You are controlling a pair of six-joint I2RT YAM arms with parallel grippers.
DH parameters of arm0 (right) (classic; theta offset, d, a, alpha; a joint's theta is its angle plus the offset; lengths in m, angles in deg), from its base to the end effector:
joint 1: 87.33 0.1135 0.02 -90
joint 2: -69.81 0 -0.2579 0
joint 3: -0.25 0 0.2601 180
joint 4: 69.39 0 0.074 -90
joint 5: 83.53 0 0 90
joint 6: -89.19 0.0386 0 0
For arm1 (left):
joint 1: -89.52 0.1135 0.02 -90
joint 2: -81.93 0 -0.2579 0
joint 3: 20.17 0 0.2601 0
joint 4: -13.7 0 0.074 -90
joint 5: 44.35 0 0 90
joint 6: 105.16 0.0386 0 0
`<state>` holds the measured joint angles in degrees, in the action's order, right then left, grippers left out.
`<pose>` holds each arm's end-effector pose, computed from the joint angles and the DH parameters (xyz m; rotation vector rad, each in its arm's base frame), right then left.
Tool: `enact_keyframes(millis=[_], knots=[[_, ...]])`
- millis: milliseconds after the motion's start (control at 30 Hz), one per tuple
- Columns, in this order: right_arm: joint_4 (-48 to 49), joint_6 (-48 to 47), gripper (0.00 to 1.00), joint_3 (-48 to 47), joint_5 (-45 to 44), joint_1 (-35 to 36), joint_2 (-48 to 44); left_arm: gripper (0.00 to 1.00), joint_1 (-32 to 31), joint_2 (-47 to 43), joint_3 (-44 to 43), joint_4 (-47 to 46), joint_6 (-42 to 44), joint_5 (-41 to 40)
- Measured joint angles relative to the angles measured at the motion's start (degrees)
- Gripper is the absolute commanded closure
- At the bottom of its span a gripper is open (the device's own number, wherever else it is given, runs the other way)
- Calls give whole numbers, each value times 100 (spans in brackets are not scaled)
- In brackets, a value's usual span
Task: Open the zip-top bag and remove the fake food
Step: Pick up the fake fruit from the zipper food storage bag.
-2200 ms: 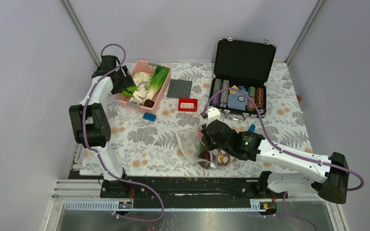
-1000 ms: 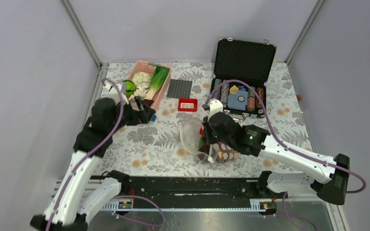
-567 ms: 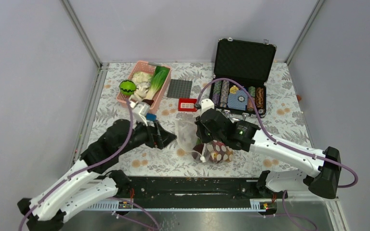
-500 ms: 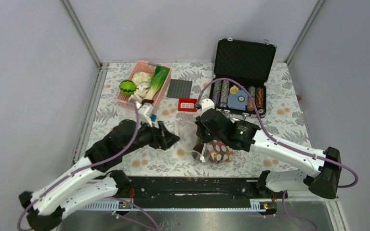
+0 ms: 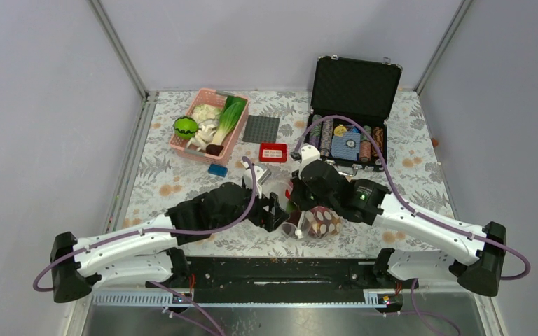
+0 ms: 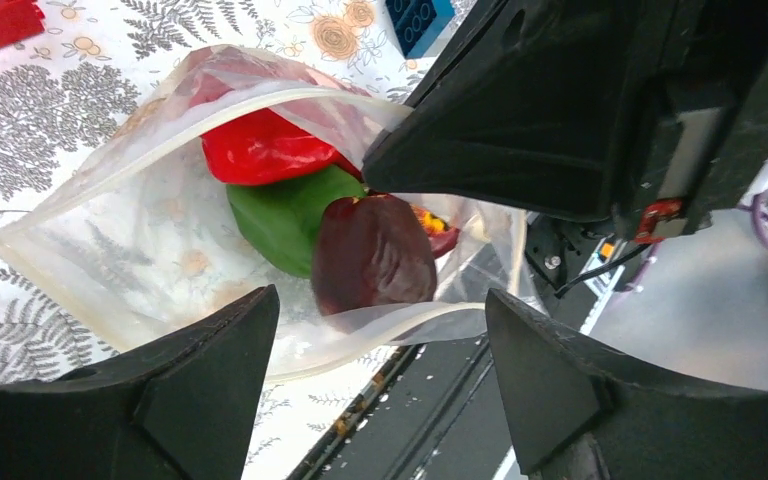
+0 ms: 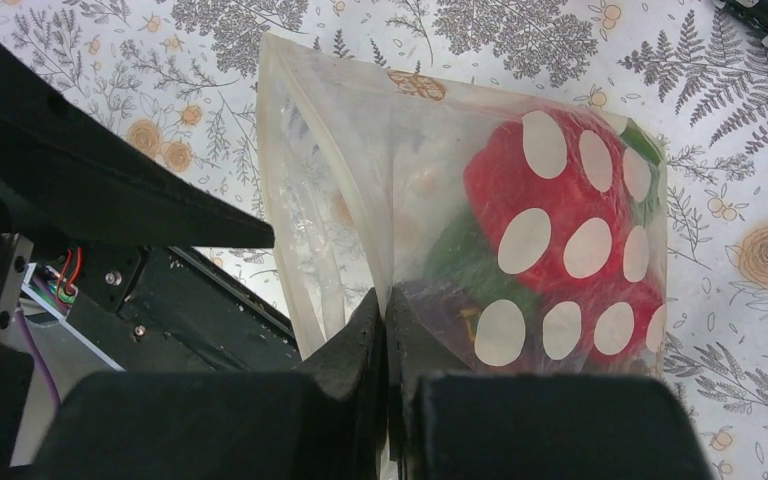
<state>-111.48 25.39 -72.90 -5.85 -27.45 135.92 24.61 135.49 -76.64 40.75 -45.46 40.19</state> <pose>0.1402 0.2252 0.3170 -0.5265 2.1718 0.6159 0.1005 -0.2060 0.2882 0.5695 2.0485 -0.9482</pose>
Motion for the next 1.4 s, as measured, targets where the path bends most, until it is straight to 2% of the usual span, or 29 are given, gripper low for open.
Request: enact_keyframes(millis=[300,467,867,1400], knots=[[-232,2,100,0,4,-9,-52,11,-13,299,343,-841,645,-7],[-243,50,100,0,9,-28,-57,9,-28,629,511,-1311,721,122],[-229,153,100,0,199,-55,-85,4,-111,820,1248,-2361,417,284],[-219,151,100,-11,693,-70,-15,3,-149,1325,1279,-3163,-7,162]])
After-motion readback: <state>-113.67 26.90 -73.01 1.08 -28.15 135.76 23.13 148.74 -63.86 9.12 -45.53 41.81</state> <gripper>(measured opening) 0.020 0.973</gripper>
